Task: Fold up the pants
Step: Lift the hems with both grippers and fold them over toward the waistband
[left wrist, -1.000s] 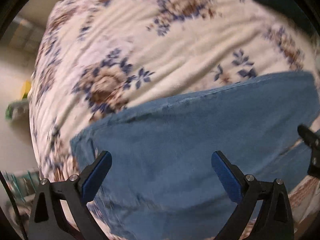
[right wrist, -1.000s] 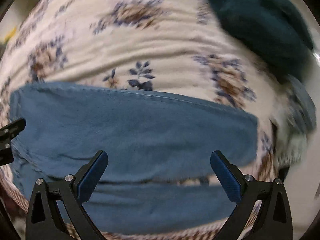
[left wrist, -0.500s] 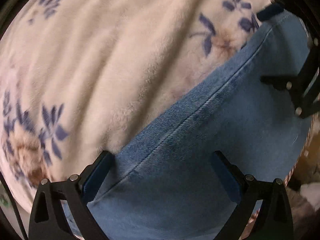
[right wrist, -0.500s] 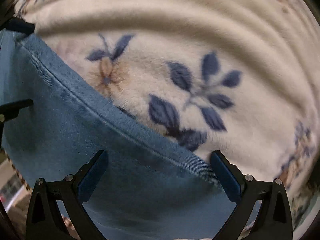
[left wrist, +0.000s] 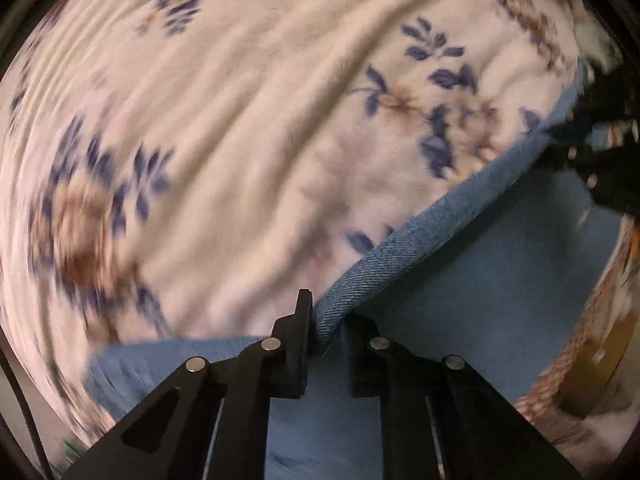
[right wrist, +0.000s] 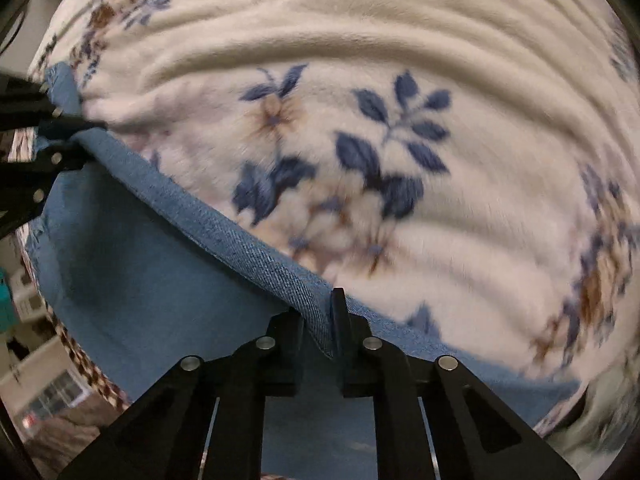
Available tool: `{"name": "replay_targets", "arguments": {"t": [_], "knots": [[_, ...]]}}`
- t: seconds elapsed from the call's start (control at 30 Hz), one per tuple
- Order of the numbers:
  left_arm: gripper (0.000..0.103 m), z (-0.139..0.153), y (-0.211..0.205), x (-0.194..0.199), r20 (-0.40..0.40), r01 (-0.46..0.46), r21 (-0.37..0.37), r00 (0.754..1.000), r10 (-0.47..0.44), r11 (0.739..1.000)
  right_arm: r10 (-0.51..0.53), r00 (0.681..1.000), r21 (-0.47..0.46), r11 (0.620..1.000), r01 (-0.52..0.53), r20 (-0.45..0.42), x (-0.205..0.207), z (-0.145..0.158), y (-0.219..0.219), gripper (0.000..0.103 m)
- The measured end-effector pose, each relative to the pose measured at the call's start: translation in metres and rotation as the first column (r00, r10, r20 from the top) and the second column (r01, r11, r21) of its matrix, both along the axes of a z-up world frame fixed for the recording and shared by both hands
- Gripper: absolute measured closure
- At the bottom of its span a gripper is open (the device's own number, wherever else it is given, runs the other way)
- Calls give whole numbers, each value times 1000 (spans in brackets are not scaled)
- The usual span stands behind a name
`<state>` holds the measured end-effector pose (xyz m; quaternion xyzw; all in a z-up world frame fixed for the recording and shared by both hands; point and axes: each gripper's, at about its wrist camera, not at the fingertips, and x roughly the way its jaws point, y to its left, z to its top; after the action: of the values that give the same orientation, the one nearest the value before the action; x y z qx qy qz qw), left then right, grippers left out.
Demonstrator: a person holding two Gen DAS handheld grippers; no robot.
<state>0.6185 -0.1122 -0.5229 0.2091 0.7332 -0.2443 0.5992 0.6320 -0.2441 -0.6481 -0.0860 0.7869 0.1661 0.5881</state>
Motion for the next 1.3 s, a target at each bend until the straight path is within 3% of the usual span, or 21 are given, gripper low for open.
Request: {"name": "replay_targets", "arguments": {"t": [0.1, 0.2, 0.3, 0.37, 0.5, 0.7, 0.83, 1.0, 1.03, 1.1, 1.13, 1.17, 1.23, 1.3], "knots": [[93, 41, 14, -40, 1, -117, -8, 993, 117, 993, -79, 997, 2, 997, 79, 20, -28, 22, 3, 93], [93, 69, 30, -82, -76, -281, -18, 957, 279, 960, -126, 990, -6, 992, 127, 57, -74, 46, 12, 93], [93, 77, 42, -126, -56, -366, -18, 929, 365, 930, -169, 982, -13, 985, 171, 78, -123, 73, 14, 93], [93, 58, 49, -150, -60, -412, -13, 910, 411, 911, -187, 979, -21, 982, 189, 87, -174, 93, 17, 93], [93, 19, 52, -204, -83, -471, 25, 878, 472, 882, -190, 978, -55, 979, 196, 89, -239, 91, 25, 93], [93, -50, 67, -245, -92, -506, 69, 855, 511, 860, -203, 979, -96, 974, 206, 37, -313, 37, 47, 92], [90, -72, 68, -252, -85, -492, 63, 865, 495, 869, -193, 979, -143, 969, 200, 57, -337, 12, 61, 90], [86, -53, 59, -256, -17, -461, 64, 887, 462, 885, -271, 962, -149, 951, 272, 30, -329, 12, 58, 84], [84, -47, 58, -260, -7, -459, 58, 888, 460, 887, -291, 956, -143, 946, 292, 26, -327, 16, 56, 81], [73, -31, 56, -266, 25, -460, 49, 888, 460, 886, -335, 941, -126, 932, 339, 49, -323, 33, 52, 63], [62, -23, 55, -270, 43, -464, 34, 886, 462, 885, -341, 938, -126, 930, 346, 64, -320, 41, 52, 29], [39, -14, 55, -272, 66, -466, 29, 884, 463, 884, -351, 933, -128, 924, 359, 84, -319, 51, 51, 0], [10, 0, 56, -277, 90, -491, 13, 868, 488, 871, -378, 918, -135, 910, 393, 118, -317, 68, 48, 0], [10, 13, 57, -278, 132, -516, 4, 850, 511, 857, -400, 905, -141, 897, 419, 146, -316, 83, 43, 0]]}}
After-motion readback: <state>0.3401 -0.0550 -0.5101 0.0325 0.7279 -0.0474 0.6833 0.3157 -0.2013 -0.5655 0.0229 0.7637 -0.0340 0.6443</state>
